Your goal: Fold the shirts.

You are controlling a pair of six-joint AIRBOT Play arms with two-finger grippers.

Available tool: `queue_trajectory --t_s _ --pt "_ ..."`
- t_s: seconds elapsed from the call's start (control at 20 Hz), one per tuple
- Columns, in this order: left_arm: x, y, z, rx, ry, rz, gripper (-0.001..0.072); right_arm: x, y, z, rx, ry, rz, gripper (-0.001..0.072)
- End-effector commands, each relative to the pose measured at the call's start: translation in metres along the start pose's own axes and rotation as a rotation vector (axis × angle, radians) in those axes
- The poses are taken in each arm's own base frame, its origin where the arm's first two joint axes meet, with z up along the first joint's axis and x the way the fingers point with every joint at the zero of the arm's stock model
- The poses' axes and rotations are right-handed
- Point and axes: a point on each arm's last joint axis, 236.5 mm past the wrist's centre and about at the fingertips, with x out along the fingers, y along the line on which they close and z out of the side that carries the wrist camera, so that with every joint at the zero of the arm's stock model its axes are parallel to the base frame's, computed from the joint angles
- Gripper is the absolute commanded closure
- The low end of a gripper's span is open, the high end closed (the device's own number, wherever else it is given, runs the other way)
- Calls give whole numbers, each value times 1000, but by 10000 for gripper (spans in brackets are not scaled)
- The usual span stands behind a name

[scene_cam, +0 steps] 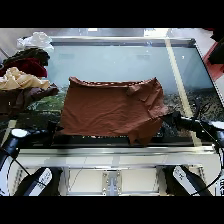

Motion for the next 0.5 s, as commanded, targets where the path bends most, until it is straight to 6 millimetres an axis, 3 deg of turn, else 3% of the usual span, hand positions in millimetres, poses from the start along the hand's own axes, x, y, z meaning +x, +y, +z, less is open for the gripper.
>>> queue_trajectory --t_s 0.0,0.05,0.15,0.3,0.35,0.45 --pt "8 6 10 3 -21 17 259 0 9 5 12 -23 38 684" --pt "8 4 15 0 -42 9 352 0 11 7 16 -28 46 684" --pt "8 -1 22 -9 -73 -11 695 -1 15 8 21 -33 61 684" --pt "5 -29 24 29 -79 -122 691 -3 31 9 34 -37 127 685" --pt "-1 -51 23 60 -76 -201 692 -5 42 9 34 -40 166 685" --pt "-34 -125 15 176 -59 -469 692 -15 70 8 1 -62 251 686"
